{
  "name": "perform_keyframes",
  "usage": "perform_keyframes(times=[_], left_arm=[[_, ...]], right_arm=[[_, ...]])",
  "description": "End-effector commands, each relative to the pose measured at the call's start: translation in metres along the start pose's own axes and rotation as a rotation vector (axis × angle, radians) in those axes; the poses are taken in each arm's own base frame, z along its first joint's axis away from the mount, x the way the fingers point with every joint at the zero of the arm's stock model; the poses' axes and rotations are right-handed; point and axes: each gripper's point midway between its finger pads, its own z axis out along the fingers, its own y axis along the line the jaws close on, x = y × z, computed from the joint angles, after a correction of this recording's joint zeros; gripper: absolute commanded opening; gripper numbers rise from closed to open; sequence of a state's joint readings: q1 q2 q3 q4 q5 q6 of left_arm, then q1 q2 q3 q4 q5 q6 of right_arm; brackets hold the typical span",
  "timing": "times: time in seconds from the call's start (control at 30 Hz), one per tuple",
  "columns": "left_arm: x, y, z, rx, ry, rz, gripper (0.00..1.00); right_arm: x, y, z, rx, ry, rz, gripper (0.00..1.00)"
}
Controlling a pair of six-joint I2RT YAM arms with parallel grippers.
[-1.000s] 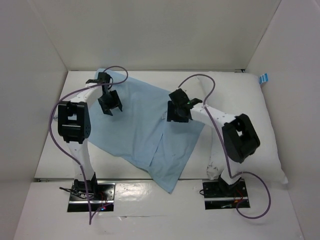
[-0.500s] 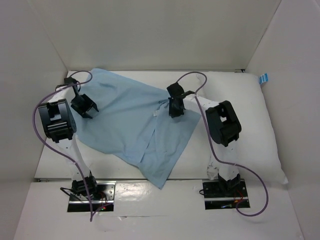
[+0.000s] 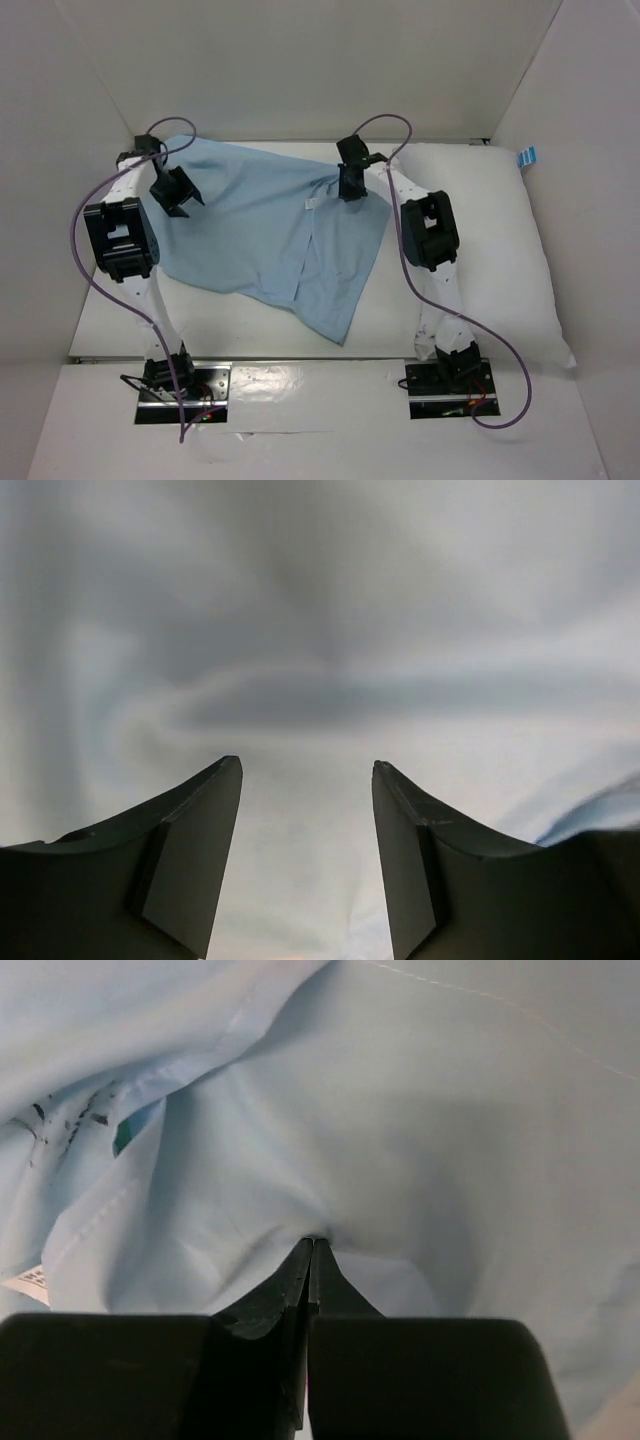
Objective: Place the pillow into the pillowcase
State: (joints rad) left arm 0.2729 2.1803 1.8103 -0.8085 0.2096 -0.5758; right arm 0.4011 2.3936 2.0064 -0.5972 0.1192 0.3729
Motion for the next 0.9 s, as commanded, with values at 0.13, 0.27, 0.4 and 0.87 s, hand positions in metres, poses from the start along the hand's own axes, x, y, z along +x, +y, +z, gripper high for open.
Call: perform_keyframes(times=[0.13,0.27,0.4,0.87], left_arm=[[0.072,-0.114,-0.095,0.058,-0.166,0.420,0.74],[0.113,-0.127,-0.100,0.120,-0.110,0.483,0.74],[0.142,-0.135,-0.090,0.149,-0.042,0.516,0.74],[0.183,-0.139,-0.089,0.146,0.004,0.608,0.73]], right_arm=[[-0.041,0.039,-0.114,-0.108,-0.189,-0.053,0.47],[-0.012,0.066,-0.120,-0.188,-0.160,-0.074,0.70],[0.006,0.084,-0.085,-0.155,-0.085,-0.083,0.72],[0.000,0.070,-0.056,-0.080,-0.097,-0.022,0.00]])
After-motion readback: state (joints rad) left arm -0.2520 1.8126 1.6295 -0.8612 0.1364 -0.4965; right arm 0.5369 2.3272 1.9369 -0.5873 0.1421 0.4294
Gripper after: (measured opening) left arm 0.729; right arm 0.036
